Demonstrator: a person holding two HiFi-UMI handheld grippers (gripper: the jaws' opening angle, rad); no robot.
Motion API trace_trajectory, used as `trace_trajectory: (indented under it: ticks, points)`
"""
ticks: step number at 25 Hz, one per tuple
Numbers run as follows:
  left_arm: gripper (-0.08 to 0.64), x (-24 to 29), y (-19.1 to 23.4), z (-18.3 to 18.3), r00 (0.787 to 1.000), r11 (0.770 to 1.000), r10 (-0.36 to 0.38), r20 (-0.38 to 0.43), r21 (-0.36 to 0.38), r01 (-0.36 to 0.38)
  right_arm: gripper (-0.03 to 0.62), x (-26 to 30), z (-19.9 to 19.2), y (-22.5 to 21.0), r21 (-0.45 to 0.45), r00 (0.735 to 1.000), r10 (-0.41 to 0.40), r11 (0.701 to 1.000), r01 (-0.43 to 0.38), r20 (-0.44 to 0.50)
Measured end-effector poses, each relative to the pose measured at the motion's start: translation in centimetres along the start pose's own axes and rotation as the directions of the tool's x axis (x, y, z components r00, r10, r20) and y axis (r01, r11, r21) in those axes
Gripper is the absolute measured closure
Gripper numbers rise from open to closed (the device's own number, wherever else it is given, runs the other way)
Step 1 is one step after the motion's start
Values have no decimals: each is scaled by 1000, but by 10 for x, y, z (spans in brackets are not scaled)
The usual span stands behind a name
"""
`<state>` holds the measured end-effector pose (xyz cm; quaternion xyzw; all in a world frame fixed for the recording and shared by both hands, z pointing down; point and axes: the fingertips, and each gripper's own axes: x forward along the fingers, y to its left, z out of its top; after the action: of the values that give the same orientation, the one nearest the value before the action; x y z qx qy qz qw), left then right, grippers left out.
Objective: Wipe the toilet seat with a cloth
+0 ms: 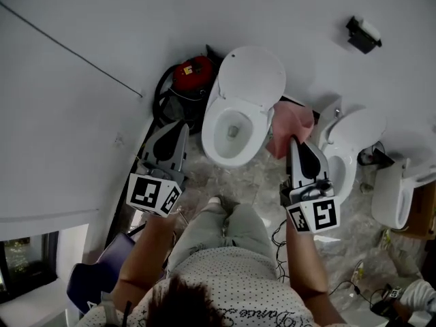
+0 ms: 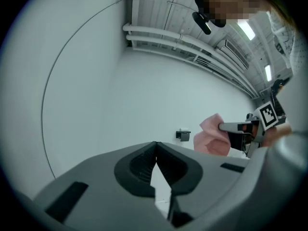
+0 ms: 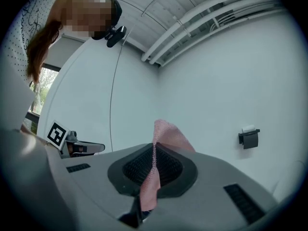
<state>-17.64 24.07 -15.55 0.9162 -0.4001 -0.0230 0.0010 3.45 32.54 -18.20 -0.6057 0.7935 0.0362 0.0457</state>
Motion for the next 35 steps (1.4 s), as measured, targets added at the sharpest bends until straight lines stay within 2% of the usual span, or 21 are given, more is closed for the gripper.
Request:
trace_trajectory:
  ticks: [6, 12, 18, 26, 35]
  points:
    - [558, 31, 16, -15, 1000, 1000, 10, -24, -19, -11, 574, 33, -11, -23, 26, 1000, 3, 1000, -3, -2]
    - [558, 73, 29, -18, 999, 999, 27, -24, -23, -28, 574, 79, -16, -50, 49, 998, 64, 997, -65, 27]
    - [558, 138, 52, -21, 996, 996, 87, -19, -28, -88, 572, 145, -26, -96, 58, 989, 144, 988, -145, 25]
    - [558, 204, 70, -39, 990, 992, 125, -64, -15, -126, 572, 209, -54, -141, 108, 973, 229, 968, -228, 1]
    - [558, 248, 104, -81, 988, 992, 115, -106, -47, -121, 572, 249, -111, -158, 168, 973, 219, 964, -204, -73]
